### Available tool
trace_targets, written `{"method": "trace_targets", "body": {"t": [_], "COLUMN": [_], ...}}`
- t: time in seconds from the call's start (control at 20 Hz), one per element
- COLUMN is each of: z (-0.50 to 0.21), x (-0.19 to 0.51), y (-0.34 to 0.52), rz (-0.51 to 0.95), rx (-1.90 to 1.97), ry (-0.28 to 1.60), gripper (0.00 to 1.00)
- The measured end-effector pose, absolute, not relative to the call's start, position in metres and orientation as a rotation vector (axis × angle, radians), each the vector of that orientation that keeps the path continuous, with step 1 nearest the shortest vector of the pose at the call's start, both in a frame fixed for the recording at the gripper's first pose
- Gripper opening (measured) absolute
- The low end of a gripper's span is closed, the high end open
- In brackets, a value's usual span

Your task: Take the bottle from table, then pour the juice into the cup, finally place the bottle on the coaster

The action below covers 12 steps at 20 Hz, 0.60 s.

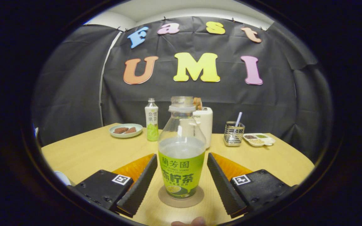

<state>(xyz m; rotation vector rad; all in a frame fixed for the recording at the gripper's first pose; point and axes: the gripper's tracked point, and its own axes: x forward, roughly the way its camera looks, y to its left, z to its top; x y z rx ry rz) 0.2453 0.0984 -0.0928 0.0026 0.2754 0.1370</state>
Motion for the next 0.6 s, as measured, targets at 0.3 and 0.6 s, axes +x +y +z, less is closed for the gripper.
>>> {"method": "trace_targets", "body": {"t": [0.3, 0.6], "z": [-0.045, -0.021], "x": [0.190, 0.118], "y": [0.093, 0.098], "rz": [0.106, 0.084], "rx": [0.025, -0.022], "ry": [0.185, 0.129], "gripper": [1.00, 1.00]}}
